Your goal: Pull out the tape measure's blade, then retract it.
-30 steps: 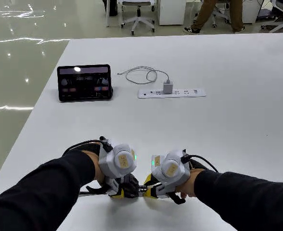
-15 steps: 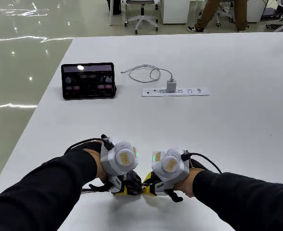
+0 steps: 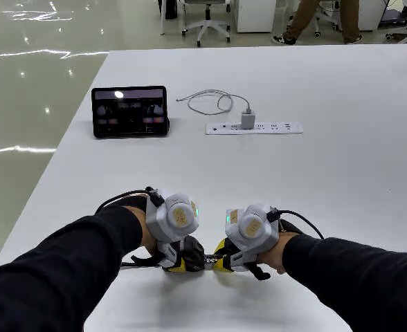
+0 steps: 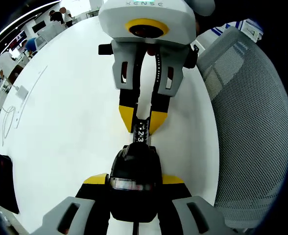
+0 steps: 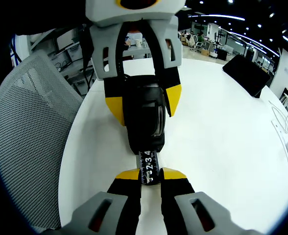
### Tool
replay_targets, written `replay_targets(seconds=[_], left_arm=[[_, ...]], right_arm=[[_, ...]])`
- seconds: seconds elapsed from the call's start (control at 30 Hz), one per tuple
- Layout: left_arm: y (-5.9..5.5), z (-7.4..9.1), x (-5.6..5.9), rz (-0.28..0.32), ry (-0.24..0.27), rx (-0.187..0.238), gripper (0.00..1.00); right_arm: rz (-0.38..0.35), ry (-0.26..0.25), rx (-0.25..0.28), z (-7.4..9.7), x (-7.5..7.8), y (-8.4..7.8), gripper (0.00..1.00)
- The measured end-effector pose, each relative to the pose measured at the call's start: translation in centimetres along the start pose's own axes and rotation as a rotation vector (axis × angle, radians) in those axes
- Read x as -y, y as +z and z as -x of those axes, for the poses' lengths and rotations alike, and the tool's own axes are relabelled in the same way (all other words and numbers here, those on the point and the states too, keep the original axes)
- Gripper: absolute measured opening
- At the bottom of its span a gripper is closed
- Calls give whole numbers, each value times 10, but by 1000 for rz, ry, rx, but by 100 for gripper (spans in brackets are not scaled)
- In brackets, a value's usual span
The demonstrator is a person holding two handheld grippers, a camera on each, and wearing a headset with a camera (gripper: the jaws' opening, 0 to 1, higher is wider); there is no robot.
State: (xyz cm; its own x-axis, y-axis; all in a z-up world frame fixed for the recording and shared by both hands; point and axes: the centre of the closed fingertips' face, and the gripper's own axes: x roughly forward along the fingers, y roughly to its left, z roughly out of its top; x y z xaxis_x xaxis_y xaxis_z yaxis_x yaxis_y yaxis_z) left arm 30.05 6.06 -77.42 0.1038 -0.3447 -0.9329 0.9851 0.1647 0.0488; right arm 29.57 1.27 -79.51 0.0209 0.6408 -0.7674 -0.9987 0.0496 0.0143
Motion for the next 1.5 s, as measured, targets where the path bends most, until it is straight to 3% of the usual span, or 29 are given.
replay_targets(seconds=[0.23, 0.37, 0.67, 1.5], left_arm=[[0, 0, 0, 10, -6, 5, 33], [1, 1, -1, 17, -13, 20, 33], [2, 0, -2, 43, -4, 43, 33], [4, 1, -1, 45, 24, 70, 34]], right_arm=[[3, -6, -15, 3, 2, -6, 9], [-9, -5, 4, 7, 3, -9, 9], [-6, -11, -24, 15, 6, -20, 9], [1, -25, -47, 25, 7, -30, 9]])
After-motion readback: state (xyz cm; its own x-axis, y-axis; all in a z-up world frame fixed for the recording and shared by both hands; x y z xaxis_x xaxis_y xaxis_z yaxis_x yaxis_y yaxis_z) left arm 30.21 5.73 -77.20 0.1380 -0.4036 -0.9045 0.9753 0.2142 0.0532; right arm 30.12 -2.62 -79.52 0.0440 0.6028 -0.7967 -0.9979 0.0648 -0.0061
